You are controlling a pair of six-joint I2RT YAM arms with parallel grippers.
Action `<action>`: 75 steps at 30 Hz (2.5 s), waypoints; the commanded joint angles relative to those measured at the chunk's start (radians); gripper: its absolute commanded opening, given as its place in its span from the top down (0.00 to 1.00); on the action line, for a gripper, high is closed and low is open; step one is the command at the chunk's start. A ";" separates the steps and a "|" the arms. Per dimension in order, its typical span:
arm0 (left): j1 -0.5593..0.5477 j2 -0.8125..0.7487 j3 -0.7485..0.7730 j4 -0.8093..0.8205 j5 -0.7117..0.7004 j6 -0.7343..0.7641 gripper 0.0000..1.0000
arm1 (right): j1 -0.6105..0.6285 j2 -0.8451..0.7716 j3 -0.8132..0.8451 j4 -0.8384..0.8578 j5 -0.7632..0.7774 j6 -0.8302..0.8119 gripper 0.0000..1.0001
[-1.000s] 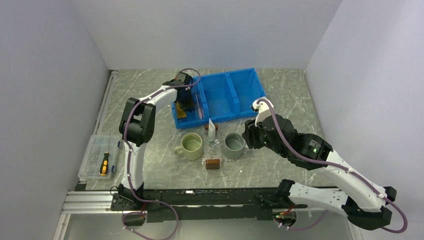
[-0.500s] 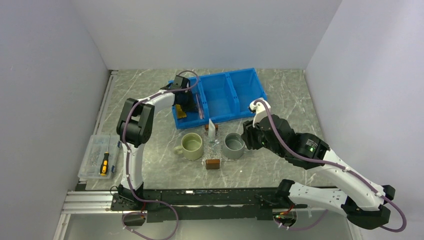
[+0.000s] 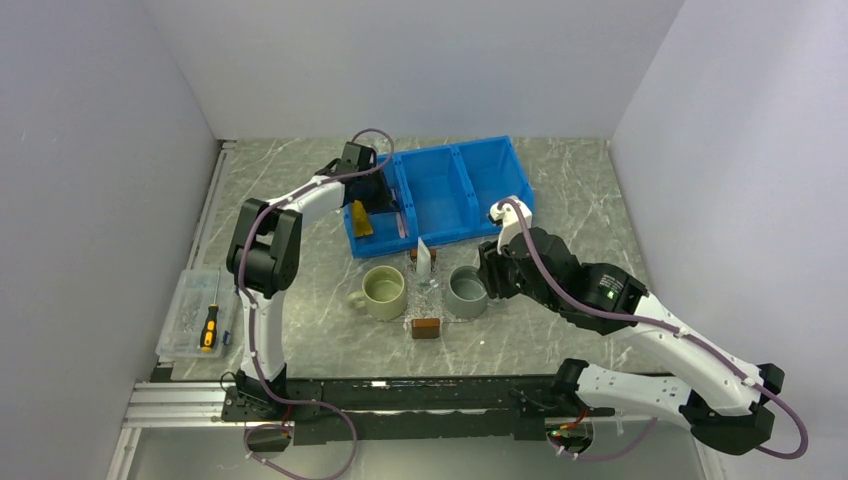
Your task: Prepare toiletry sets of a toothbrush and toothpaste on the tray
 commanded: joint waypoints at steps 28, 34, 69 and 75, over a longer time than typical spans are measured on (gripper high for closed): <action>-0.026 0.061 0.068 -0.080 -0.089 0.033 1.00 | 0.003 0.004 -0.018 0.051 -0.014 -0.005 0.58; -0.019 -0.012 0.030 -0.136 -0.178 0.072 1.00 | 0.003 0.011 -0.019 0.063 -0.025 -0.003 0.58; -0.012 0.111 0.247 -0.075 -0.078 -0.003 1.00 | 0.003 0.004 -0.029 0.062 -0.038 0.021 0.58; -0.012 0.156 0.263 -0.077 -0.078 -0.015 1.00 | 0.003 0.009 -0.036 0.068 -0.043 0.023 0.58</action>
